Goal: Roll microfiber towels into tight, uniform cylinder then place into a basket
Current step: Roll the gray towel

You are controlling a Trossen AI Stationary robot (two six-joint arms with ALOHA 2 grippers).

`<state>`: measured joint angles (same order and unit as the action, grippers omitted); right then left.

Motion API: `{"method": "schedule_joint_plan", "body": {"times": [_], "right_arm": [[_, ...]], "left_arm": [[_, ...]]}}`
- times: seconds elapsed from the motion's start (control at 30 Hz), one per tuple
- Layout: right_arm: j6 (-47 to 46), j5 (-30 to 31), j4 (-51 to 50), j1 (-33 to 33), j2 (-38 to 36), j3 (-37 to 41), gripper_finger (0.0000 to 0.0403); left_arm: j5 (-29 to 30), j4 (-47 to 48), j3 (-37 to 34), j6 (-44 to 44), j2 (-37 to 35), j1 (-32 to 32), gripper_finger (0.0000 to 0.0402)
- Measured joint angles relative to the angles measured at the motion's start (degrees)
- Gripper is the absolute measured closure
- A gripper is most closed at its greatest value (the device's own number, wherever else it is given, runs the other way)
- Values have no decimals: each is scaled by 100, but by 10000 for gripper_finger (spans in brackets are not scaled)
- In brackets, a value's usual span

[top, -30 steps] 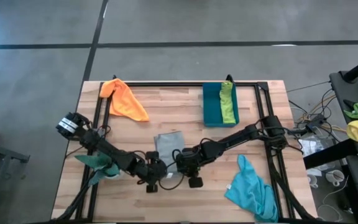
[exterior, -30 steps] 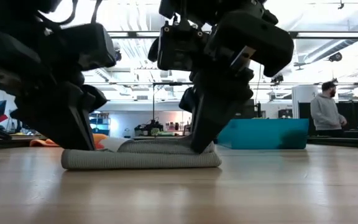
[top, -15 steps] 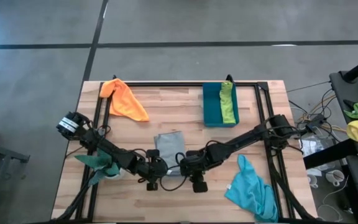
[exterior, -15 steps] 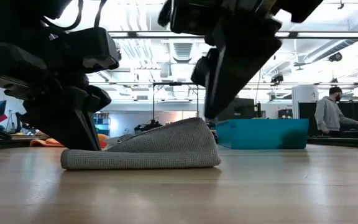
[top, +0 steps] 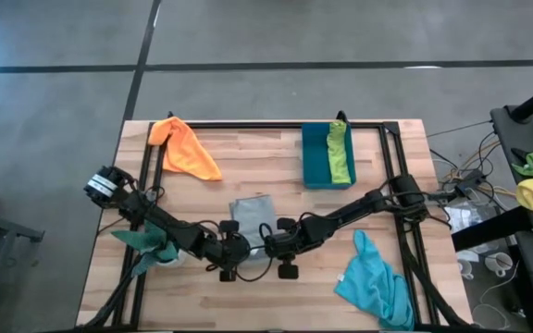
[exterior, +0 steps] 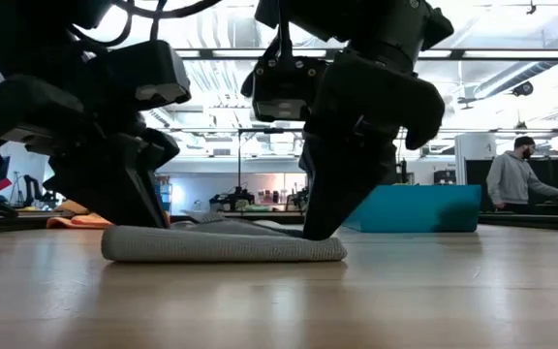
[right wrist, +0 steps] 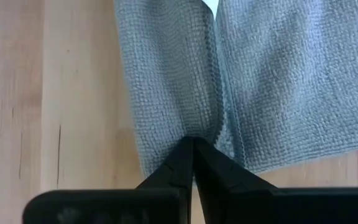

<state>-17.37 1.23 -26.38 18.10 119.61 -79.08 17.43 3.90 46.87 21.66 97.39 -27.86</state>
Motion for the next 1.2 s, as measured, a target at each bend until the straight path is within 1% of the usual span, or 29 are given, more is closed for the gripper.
{"method": "schedule_joint_plan", "body": {"times": [0.13,0.23,0.3,0.37,0.43,0.47,0.57,0.63,0.77,0.9,1.03,1.2], "right_arm": [[-12,33,78,1,35,-8,394],[-34,35,91,1,41,-14,394],[-64,37,93,1,44,-12,394],[-79,36,94,4,46,-12,394],[-85,35,99,3,48,-12,394],[-83,35,102,3,48,-12,394],[-35,35,216,1,50,-8,394],[81,55,259,5,37,3,394],[135,301,278,23,-2,8,394],[149,334,202,14,-140,19,394],[89,394,165,14,-367,14,394],[85,495,237,25,-342,25,394]], "left_arm": [[-2,252,20,45,-149,-13,313],[-3,1171,141,446,-468,-110,284],[152,1523,223,682,-716,-274,279],[473,1458,244,755,-941,-487,279],[712,1045,244,738,-1039,-667,282],[726,793,234,680,-1043,-724,284],[758,112,225,355,-792,-814,288],[789,-6,221,159,-497,-823,288],[896,-48,236,19,72,-763,288],[692,-97,248,43,506,-739,289],[433,-173,272,73,696,-741,289],[391,-125,267,200,629,-741,289]]}}
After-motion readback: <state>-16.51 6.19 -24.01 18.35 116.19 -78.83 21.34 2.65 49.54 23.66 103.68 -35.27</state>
